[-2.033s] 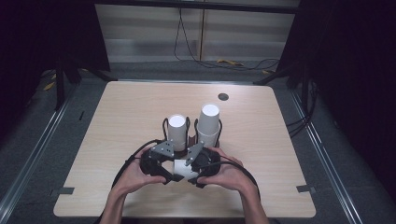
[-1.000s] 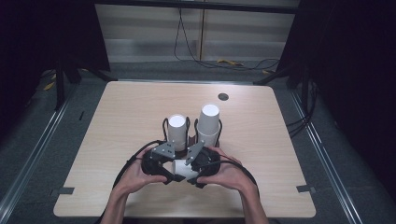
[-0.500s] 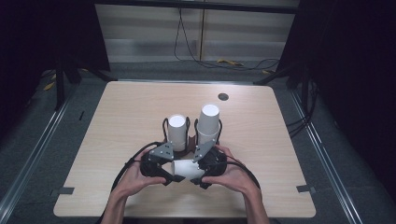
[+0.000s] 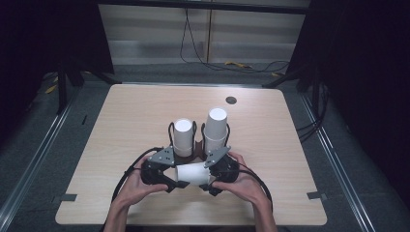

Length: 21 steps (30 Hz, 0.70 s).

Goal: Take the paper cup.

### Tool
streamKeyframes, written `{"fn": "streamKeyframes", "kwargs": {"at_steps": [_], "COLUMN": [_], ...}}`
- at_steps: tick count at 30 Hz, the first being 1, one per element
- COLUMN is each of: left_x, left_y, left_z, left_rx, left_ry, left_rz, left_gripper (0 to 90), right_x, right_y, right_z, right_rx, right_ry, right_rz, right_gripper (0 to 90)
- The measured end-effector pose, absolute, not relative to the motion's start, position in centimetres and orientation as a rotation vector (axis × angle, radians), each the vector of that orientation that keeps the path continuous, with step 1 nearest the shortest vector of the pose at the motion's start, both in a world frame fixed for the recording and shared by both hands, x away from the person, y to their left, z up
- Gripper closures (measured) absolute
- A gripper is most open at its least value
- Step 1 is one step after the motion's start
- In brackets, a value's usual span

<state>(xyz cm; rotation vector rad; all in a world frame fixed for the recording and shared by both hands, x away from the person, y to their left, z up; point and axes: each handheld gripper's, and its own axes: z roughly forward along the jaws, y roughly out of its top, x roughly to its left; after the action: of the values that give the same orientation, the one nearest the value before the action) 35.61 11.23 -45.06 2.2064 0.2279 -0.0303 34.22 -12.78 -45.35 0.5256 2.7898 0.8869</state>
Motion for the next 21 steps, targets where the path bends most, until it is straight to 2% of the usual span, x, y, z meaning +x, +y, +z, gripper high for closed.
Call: {"fn": "streamKeyframes", "kwargs": {"at_steps": [21], "left_x": [35.4], "left_y": [12.2], "left_z": [-45.5], "left_rx": [2.081], "left_ry": [0.261], "left_rz": [0.016], "left_gripper": [33.9], "right_x": [32.4], "right_y": [-16.2], "right_z": [-47.3], "right_rx": [0.715], "right_ry": [2.623], "right_rz": [1.102], "right_gripper": [17.0]}}
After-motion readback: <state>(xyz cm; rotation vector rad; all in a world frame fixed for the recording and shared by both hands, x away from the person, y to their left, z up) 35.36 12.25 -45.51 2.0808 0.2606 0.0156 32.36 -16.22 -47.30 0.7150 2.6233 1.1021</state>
